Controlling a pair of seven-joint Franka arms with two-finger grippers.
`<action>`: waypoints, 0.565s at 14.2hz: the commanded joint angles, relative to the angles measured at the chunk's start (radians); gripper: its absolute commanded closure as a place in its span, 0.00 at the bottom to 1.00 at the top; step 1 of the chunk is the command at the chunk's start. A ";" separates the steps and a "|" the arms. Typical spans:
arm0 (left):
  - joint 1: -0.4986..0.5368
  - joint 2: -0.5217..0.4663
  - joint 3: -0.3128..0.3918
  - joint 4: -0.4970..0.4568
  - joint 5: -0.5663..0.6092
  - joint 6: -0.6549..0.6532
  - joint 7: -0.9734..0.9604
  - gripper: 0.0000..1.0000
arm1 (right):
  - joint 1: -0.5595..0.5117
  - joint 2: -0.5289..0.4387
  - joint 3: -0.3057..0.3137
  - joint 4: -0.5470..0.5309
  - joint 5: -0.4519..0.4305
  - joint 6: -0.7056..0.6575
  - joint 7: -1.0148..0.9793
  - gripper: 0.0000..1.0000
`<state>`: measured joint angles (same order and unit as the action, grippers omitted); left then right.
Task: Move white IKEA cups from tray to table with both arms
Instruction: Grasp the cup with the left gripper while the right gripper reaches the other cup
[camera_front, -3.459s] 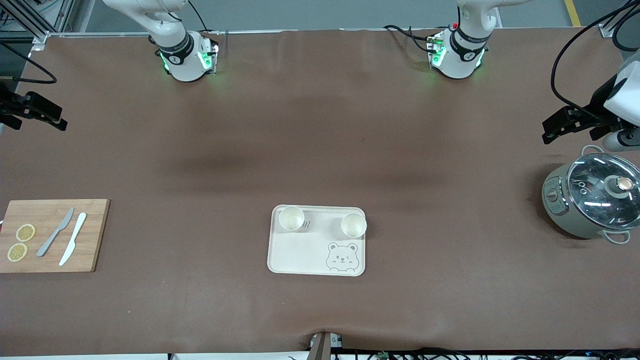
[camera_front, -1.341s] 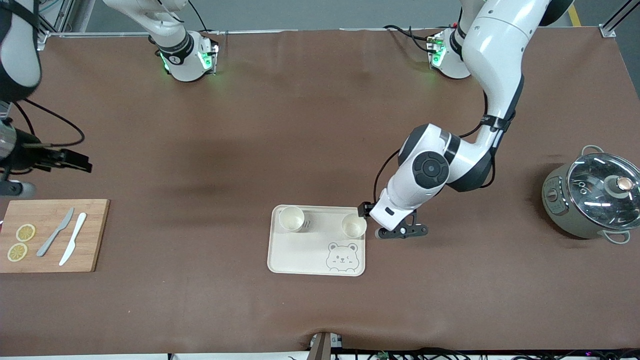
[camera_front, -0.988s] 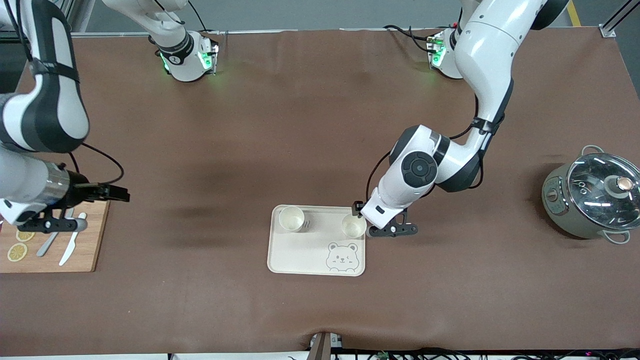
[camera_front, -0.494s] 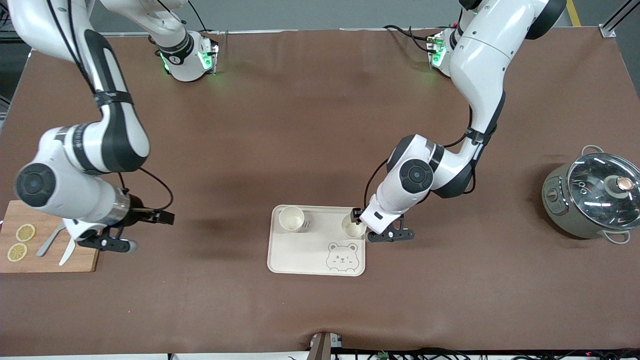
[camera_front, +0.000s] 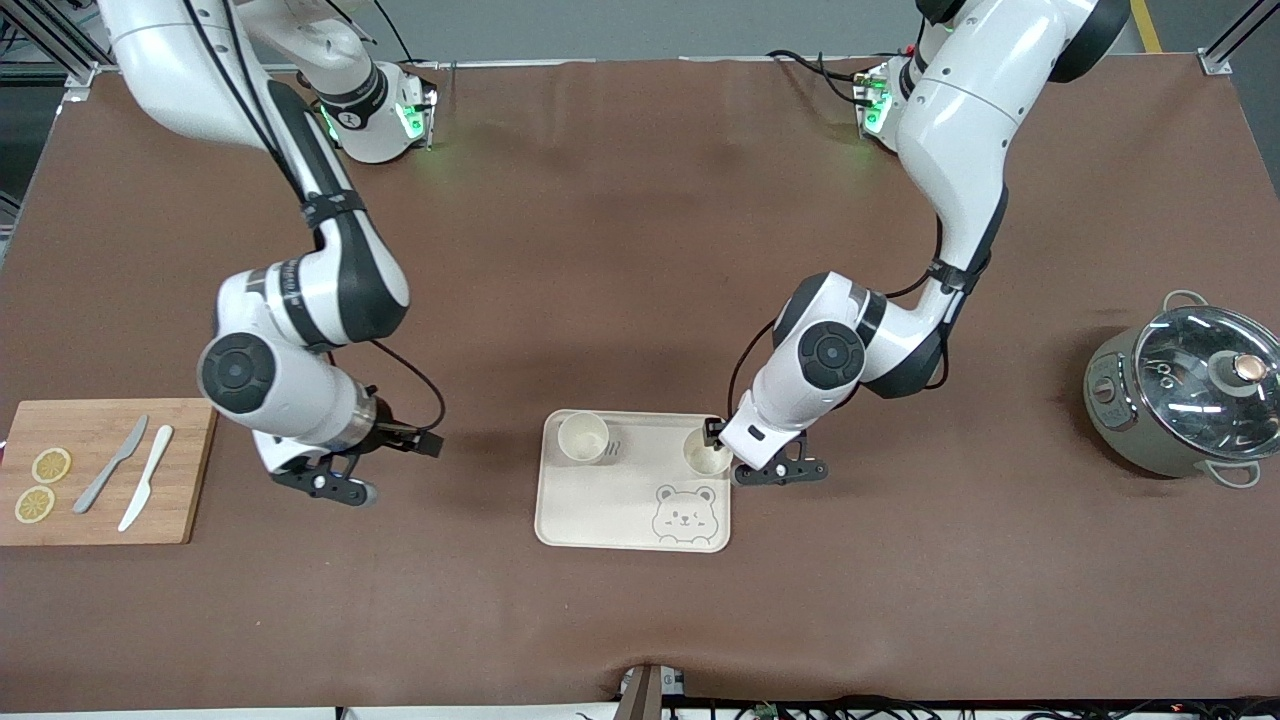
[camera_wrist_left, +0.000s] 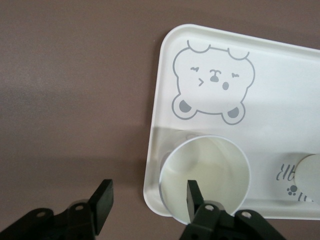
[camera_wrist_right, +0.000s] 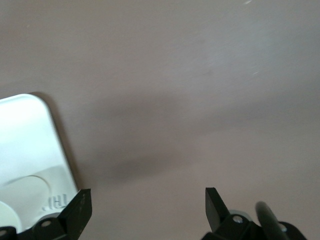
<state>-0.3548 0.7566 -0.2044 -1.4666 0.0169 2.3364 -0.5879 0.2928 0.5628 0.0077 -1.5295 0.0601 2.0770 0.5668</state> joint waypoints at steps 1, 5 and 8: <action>-0.012 0.009 0.011 0.020 -0.009 0.008 -0.001 0.38 | 0.086 0.034 -0.008 0.022 0.012 0.047 0.122 0.00; -0.013 0.016 0.011 0.020 -0.008 0.008 -0.001 0.43 | 0.137 0.068 -0.008 0.025 0.014 0.081 0.199 0.00; -0.016 0.023 0.010 0.018 0.020 0.008 -0.004 0.48 | 0.166 0.088 -0.006 0.026 0.015 0.103 0.222 0.00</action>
<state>-0.3556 0.7648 -0.2043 -1.4662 0.0176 2.3371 -0.5879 0.4416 0.6259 0.0081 -1.5289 0.0618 2.1720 0.7658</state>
